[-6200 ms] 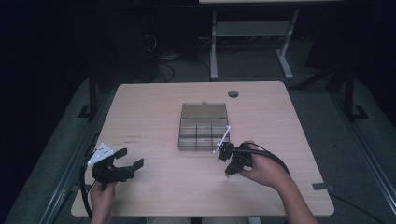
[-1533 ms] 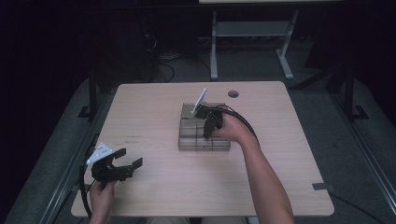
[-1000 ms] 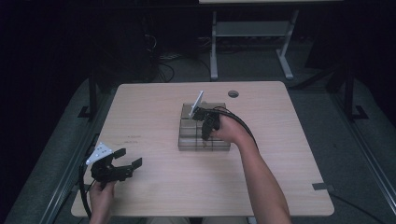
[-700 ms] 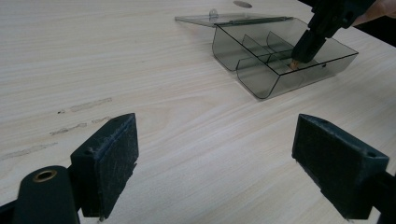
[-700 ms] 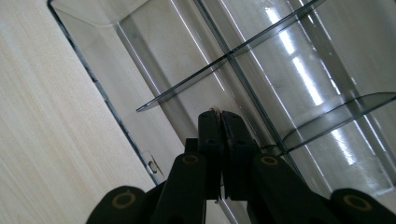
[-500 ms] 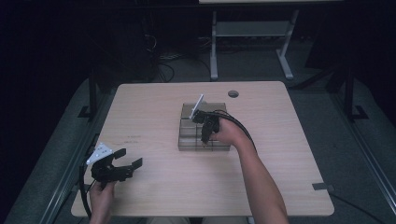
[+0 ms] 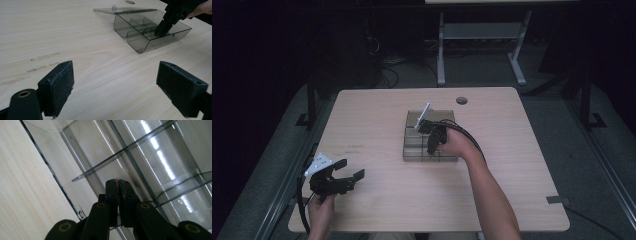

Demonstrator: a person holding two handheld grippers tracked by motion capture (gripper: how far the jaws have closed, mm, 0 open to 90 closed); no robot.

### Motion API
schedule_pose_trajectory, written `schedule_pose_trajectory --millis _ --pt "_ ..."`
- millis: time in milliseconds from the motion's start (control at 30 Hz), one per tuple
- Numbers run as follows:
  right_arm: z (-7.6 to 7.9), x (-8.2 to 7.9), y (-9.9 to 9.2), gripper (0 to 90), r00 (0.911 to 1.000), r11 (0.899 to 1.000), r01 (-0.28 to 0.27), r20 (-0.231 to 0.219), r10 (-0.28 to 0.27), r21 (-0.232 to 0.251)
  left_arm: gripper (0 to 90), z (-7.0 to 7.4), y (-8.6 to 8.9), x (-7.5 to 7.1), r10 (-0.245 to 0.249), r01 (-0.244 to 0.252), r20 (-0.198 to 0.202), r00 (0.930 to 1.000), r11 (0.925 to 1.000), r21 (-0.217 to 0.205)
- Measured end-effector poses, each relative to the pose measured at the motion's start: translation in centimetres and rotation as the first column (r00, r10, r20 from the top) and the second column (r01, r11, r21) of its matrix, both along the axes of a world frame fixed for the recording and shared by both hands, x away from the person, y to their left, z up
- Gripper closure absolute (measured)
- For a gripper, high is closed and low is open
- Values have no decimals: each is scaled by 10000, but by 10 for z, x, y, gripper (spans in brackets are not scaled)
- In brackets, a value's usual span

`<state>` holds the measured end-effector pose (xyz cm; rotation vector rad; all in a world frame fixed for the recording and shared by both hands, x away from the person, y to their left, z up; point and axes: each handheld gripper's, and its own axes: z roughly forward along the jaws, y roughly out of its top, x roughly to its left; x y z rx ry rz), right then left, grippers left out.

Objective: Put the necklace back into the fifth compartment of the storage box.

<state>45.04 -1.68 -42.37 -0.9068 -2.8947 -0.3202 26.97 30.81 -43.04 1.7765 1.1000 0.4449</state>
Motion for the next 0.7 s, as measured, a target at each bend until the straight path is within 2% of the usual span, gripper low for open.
schedule_pose_trajectory --millis 567,700 --pt "3 -1 -12 785 9996 9978 294 -7 -294 595 143 0 0 0 -17 17 -28 10000 10000 -36" --pt "7 -5 -9 739 9994 9976 195 269 -213 660 143 -1 0 1 -55 54 -55 10000 10000 -36"
